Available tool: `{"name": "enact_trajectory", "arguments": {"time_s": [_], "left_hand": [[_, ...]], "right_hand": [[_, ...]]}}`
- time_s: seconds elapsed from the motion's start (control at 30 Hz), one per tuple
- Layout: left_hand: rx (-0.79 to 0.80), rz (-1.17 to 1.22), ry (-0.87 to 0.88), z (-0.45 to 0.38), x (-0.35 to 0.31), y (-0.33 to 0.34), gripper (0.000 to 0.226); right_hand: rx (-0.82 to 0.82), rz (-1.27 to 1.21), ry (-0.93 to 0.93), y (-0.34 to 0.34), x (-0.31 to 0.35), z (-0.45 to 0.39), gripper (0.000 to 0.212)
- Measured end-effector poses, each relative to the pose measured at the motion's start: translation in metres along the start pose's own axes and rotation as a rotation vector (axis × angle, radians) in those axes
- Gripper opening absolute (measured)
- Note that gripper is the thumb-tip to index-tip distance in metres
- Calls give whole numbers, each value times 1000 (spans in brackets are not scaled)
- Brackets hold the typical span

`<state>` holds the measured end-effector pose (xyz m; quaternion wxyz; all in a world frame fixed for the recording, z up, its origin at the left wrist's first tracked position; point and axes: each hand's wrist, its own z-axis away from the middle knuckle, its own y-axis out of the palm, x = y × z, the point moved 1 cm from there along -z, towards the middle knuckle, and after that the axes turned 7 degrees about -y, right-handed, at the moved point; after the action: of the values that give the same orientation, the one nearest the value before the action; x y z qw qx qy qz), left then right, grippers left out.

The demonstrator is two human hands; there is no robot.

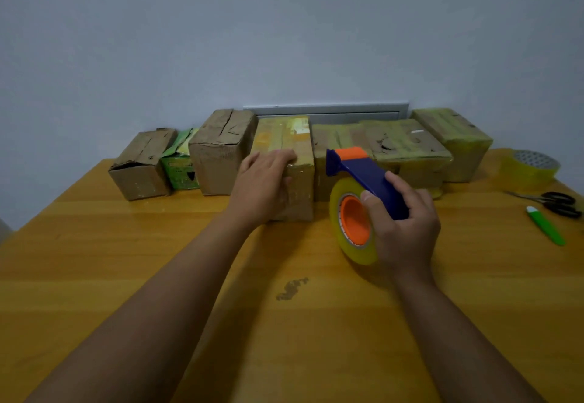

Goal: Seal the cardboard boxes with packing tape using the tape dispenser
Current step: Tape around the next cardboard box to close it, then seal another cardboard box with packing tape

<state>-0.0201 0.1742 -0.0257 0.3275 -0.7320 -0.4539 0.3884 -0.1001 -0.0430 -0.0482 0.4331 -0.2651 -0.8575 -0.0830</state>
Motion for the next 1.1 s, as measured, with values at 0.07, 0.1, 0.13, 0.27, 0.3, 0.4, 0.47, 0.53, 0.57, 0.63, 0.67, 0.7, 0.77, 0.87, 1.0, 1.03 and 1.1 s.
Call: {"name": "enact_trajectory", "arguments": {"time_s": [0.07,0.1,0.13,0.27,0.3,0.4,0.47,0.53,0.57,0.63,0.67,0.7,0.77,0.87,1.0,1.03,1.1], "left_hand": [[1,-3,-8,-13,2,6,43],[-10,3,-10,-19,3,8,42],[-25,13,-13,-24,6,11,41],[-61,51,-25,-44,13,23,39],[-63,56,-22,-49,14,25,39],[-25,63,21,-59,20,28,40],[13,70,59,-64,27,28,38],[-11,109,40,-67,31,29,34],[-41,130,7,-68,30,29,33],[-90,168,-55,-69,25,32,31],[-105,184,-63,-69,22,33,31],[-108,190,-58,-70,21,32,31],[-79,124,-25,-68,23,29,33],[-19,-47,26,-61,32,24,49],[-97,-55,-178,-55,65,9,72],[-100,-112,-251,-56,79,4,73],[-11,-165,-348,-57,101,-2,79]], "right_hand": [[4,9,-3,6,-5,-2,58],[9,10,-8,8,-8,0,59],[17,7,-12,10,-11,2,61],[65,-10,-31,17,-16,10,64],[75,-8,-47,18,-17,11,62],[101,1,-96,19,-17,16,57],[125,13,-122,21,-17,18,53],[144,24,-147,22,-18,20,53],[148,25,-156,23,-17,21,53],[151,26,-165,23,-18,22,55],[153,30,-169,23,-18,22,55],[154,33,-172,22,-19,23,55],[160,29,-174,20,-20,24,55],[162,28,-180,20,-20,24,55],[165,45,-188,20,-21,23,57],[166,54,-192,20,-22,23,57],[165,66,-197,21,-22,23,57]]}}
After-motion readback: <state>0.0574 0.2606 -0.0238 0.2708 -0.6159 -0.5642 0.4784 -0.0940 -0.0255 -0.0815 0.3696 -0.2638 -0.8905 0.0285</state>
